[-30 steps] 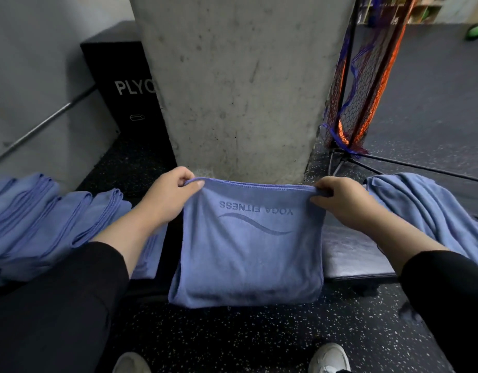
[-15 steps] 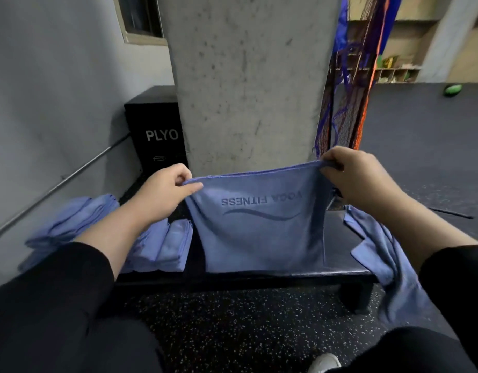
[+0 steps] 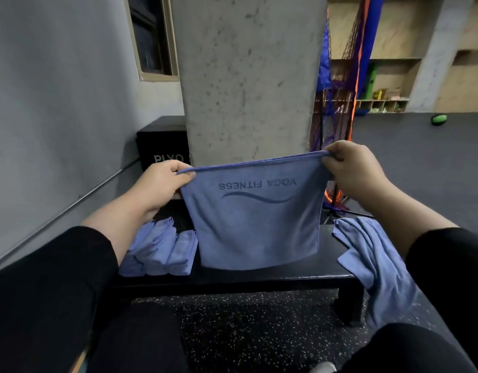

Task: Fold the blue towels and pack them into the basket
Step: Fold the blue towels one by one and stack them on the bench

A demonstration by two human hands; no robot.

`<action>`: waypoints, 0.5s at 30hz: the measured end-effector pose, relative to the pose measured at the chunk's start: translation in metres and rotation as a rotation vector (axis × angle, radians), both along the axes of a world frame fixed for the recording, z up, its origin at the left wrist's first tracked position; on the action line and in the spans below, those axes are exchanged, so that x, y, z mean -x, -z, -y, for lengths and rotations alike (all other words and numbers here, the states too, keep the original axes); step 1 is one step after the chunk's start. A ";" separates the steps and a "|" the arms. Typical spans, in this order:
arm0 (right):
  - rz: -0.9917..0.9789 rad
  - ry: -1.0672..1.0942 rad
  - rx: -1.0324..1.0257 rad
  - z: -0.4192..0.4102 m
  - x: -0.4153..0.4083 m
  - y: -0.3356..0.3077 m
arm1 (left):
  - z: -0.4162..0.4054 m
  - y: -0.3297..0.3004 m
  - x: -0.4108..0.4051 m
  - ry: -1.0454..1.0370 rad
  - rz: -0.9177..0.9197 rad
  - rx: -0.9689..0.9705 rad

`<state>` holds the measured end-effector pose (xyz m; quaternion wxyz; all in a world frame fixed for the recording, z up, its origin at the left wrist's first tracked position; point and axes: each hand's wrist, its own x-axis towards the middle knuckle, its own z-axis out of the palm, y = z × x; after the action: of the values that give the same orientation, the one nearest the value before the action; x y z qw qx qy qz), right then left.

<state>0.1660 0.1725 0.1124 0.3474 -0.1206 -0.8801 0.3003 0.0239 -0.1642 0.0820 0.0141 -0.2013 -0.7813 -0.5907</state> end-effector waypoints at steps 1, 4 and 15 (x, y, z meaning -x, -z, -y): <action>-0.008 -0.026 0.074 0.001 -0.005 -0.001 | 0.000 -0.002 -0.004 0.014 0.023 -0.014; -0.019 -0.102 0.284 0.004 -0.017 0.000 | 0.004 -0.002 -0.014 0.044 0.086 -0.011; 0.085 -0.097 0.454 -0.027 0.028 0.066 | -0.024 0.040 0.028 0.116 0.263 0.071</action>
<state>0.1382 0.1999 0.0468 0.2592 -0.1657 -0.8087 0.5014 -0.0044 -0.1405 0.0424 -0.1297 -0.1671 -0.7838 -0.5838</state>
